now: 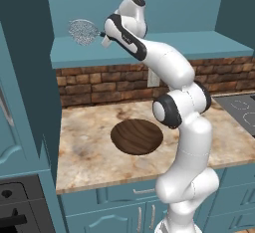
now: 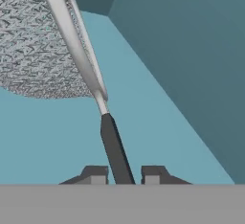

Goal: Open the cabinet and setup a tea strainer by placing it in the bowl upright.

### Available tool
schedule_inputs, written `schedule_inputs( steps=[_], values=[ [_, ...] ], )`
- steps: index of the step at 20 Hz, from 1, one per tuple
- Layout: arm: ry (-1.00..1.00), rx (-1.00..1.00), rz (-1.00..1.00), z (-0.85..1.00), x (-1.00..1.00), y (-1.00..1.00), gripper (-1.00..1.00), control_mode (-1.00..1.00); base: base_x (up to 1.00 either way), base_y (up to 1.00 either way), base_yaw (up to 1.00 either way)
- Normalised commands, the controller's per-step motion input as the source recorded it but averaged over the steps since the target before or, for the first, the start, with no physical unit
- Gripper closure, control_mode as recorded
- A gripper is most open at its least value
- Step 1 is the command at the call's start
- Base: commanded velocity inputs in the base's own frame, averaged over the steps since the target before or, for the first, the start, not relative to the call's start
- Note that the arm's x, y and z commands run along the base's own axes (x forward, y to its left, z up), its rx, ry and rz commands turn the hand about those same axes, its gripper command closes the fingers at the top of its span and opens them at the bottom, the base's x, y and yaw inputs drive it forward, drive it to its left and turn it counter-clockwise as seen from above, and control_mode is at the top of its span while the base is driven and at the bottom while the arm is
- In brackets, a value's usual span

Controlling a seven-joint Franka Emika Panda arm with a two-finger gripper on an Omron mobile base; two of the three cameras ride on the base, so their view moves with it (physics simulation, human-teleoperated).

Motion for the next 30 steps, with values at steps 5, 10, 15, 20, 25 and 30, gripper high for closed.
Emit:
schedule_inputs(
  steps=[5, 10, 15, 20, 25, 30],
  values=[
    [-0.07, 0.0, 0.0, 0.0, -0.11, 0.13, 1.0, -1.0, 0.0, 0.0, 0.0],
    [-0.35, 0.02, 0.0, 0.0, -0.15, 0.11, 1.0, -1.0, 0.0, 0.0, 0.0],
    [-0.38, 0.16, 0.0, 0.0, -0.03, -0.02, 1.0, -1.0, 0.0, 0.0, 0.0],
    [-0.36, 0.19, 0.0, 0.01, -0.42, -0.02, 1.0, -1.0, 0.0, 0.0, 0.0],
    [-0.31, 0.02, -0.07, 0.4, -1.0, 0.0, 1.0, -1.0, 0.0, 0.0, 0.0],
    [-0.17, 0.0, -0.05, 0.51, -1.0, -0.13, 1.0, -1.0, 0.0, 0.0, 0.0]
  ],
)
